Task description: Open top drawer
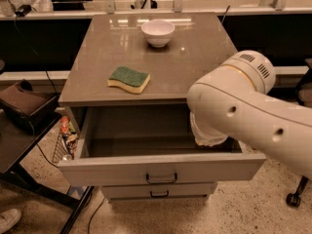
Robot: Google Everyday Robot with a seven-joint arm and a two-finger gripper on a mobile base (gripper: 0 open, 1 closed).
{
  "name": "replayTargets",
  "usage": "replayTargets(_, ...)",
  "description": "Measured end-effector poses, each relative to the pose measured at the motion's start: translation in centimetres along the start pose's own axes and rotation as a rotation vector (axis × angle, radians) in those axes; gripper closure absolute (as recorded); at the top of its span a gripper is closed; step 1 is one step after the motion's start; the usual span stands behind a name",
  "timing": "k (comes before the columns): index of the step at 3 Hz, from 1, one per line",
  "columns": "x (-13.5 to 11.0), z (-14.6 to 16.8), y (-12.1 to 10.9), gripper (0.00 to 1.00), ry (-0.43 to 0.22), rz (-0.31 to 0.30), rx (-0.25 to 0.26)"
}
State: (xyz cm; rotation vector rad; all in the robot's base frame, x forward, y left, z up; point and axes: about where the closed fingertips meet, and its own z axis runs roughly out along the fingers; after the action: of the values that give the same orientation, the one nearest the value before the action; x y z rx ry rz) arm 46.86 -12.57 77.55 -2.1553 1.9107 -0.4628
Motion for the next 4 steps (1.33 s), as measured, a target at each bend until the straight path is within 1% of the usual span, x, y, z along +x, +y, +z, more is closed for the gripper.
replayTargets(1, 0.5, 5.0, -2.5, 1.0, -0.071, 0.048, -0.032)
replayTargets(2, 0.5, 5.3, -2.5, 1.0, -0.076, 0.049, -0.035)
replayTargets(3, 1.1, 8.3, -3.2, 1.0, -0.109, 0.075, -0.049)
replayTargets(4, 1.7, 12.0, -3.8, 1.0, -0.15, 0.103, -0.079)
